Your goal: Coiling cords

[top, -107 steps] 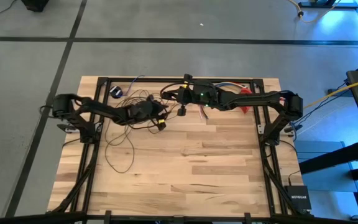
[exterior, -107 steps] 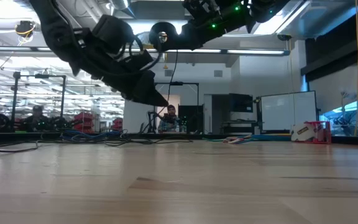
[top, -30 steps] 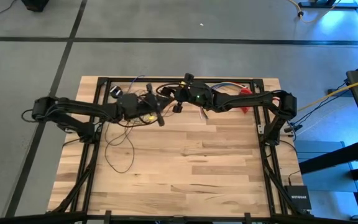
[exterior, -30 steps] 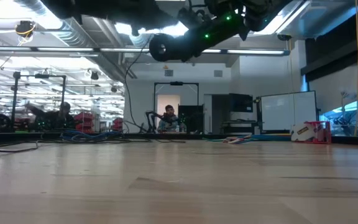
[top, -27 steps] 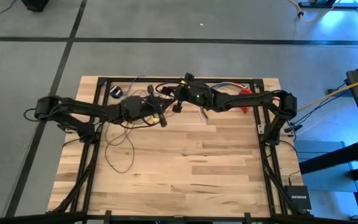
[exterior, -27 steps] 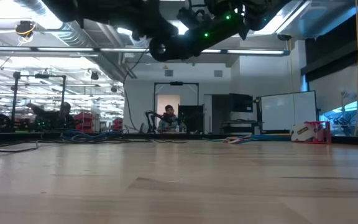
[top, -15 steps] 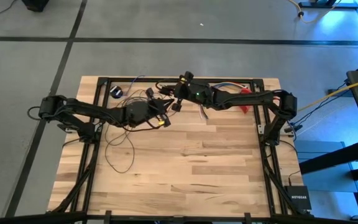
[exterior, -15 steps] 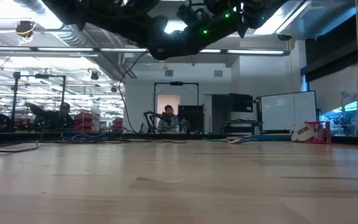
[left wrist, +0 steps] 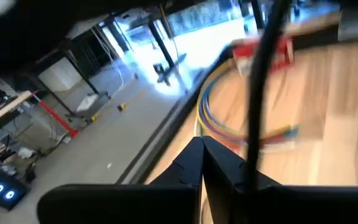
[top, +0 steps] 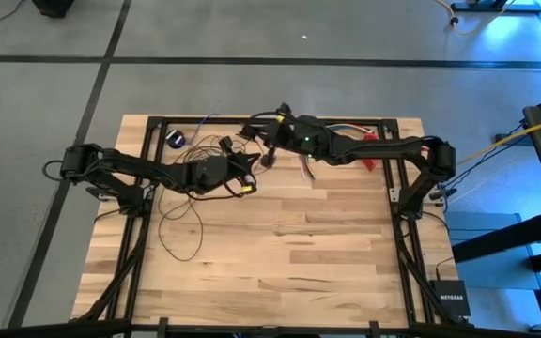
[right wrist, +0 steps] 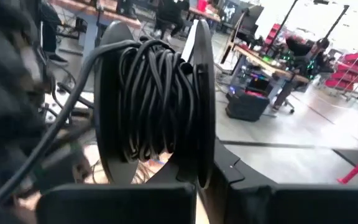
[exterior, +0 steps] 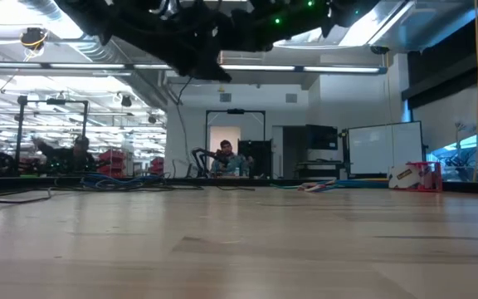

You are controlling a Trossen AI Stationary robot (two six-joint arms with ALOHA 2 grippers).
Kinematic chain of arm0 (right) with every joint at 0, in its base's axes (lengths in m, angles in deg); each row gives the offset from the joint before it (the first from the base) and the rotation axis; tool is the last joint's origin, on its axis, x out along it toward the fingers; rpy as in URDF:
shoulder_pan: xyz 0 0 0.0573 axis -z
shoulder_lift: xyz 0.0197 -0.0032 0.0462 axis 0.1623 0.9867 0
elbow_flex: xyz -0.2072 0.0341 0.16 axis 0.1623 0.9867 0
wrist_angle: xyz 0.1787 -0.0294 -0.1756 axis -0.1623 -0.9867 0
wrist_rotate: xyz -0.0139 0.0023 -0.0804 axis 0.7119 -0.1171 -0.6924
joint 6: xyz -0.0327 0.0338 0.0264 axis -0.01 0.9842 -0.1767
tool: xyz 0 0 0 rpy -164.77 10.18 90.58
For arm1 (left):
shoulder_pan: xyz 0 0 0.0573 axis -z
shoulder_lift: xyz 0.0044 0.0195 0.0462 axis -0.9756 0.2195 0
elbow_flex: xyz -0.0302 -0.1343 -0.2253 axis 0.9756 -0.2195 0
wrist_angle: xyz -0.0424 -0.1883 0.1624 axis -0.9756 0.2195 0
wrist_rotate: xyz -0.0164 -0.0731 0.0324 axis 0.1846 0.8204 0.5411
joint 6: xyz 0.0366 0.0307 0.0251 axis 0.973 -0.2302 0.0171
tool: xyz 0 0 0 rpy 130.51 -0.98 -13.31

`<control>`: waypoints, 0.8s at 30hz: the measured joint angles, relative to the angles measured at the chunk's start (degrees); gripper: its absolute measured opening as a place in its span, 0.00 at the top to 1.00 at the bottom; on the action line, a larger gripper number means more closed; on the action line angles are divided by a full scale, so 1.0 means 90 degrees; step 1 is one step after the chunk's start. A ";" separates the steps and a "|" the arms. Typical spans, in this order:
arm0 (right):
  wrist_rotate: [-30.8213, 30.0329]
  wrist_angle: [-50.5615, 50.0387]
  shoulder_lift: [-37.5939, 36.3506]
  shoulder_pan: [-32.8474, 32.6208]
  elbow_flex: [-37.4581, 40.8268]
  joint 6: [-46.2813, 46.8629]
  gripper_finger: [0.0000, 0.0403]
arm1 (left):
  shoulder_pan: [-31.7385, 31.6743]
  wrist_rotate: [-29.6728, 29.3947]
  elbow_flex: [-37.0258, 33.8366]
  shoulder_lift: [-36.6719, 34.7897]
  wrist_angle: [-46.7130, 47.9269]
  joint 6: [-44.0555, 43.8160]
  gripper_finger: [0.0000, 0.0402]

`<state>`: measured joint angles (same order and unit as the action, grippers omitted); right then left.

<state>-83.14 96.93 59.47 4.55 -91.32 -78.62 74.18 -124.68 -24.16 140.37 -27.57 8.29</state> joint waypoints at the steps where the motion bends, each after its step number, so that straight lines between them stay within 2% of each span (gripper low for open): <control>1: 0.0005 0.0037 -0.0012 0.0000 -0.0003 0.0001 0.98 | -0.0014 0.0001 -0.0002 0.0007 0.0112 -0.0012 0.99; 4: -0.0004 0.0062 -0.0011 0.0000 -0.0010 -0.0001 0.98 | -0.0031 -0.0011 0.0010 -0.0010 0.0404 -0.0123 0.99; 9: -0.0004 0.0110 -0.0018 0.0000 -0.0007 -0.0007 0.98 | -0.0021 -0.0018 -0.0097 -0.0003 0.1469 -0.0564 0.99; 17: 0.0000 0.0062 -0.0019 0.0000 0.0005 -0.0045 0.98 | -0.0029 -0.0022 -0.0927 -0.0072 0.1625 -0.0752 0.99; 24: 0.0003 0.0060 -0.0021 0.0000 0.0005 -0.0205 0.98 | -0.0081 0.0079 -0.0785 -0.0369 0.1896 -0.0708 0.99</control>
<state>-83.12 97.47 59.28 4.55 -91.28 -80.46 73.44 -123.97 -31.22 137.05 -10.51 1.91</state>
